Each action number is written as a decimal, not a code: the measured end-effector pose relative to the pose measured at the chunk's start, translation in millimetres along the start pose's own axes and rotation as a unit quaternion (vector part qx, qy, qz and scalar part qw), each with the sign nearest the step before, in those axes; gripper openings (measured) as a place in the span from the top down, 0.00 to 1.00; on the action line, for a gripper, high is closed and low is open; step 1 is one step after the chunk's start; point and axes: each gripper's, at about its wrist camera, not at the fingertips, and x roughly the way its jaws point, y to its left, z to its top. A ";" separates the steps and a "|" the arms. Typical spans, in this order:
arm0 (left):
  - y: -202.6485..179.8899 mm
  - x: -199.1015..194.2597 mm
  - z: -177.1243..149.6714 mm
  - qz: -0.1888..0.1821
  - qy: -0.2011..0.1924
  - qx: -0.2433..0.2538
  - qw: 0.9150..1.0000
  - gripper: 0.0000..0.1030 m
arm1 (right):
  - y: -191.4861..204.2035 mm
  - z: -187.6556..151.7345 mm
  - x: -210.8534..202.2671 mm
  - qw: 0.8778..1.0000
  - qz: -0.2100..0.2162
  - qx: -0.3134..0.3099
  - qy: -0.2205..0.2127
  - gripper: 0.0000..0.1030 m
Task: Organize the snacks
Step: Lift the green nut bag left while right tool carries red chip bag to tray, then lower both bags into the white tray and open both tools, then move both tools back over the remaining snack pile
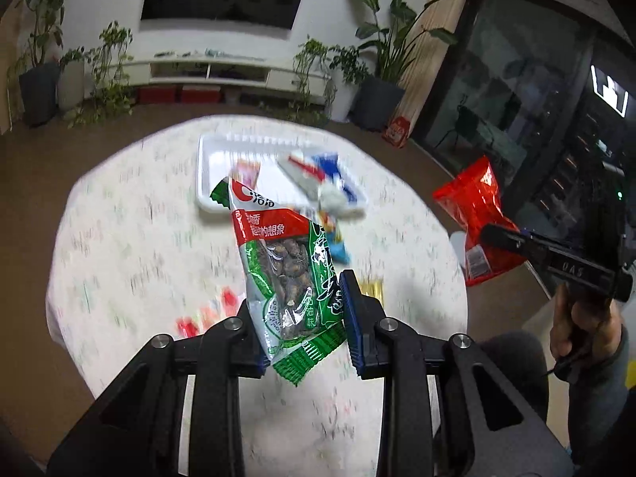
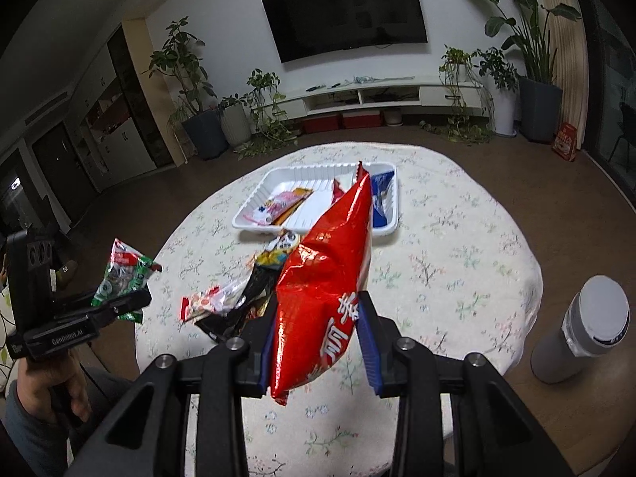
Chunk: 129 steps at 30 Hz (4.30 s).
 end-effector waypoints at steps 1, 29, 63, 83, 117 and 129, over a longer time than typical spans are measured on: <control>-0.4 2.0 9.1 0.000 -0.003 0.003 1.000 0.74 | 1.7 7.2 -0.7 1.000 -0.002 -0.005 -0.005 0.63; 71.3 225.8 157.5 0.046 0.100 0.041 0.993 0.74 | 35.2 161.7 205.1 0.992 0.028 -0.096 0.071 0.63; 89.2 282.6 122.5 0.092 0.101 0.029 0.990 0.36 | 13.0 139.2 292.9 0.987 -0.006 -0.089 0.136 0.56; 49.6 103.0 74.0 0.095 -0.008 0.043 0.994 0.00 | -24.7 124.3 133.6 0.992 0.112 0.050 -0.008 0.05; -43.8 157.4 -15.5 0.069 0.167 0.096 0.979 0.16 | -7.4 -12.6 63.2 0.998 0.011 -0.022 0.053 0.20; -33.5 176.1 -22.8 0.084 0.190 0.109 0.972 0.28 | -12.2 -0.2 80.0 0.997 0.018 -0.037 0.059 0.24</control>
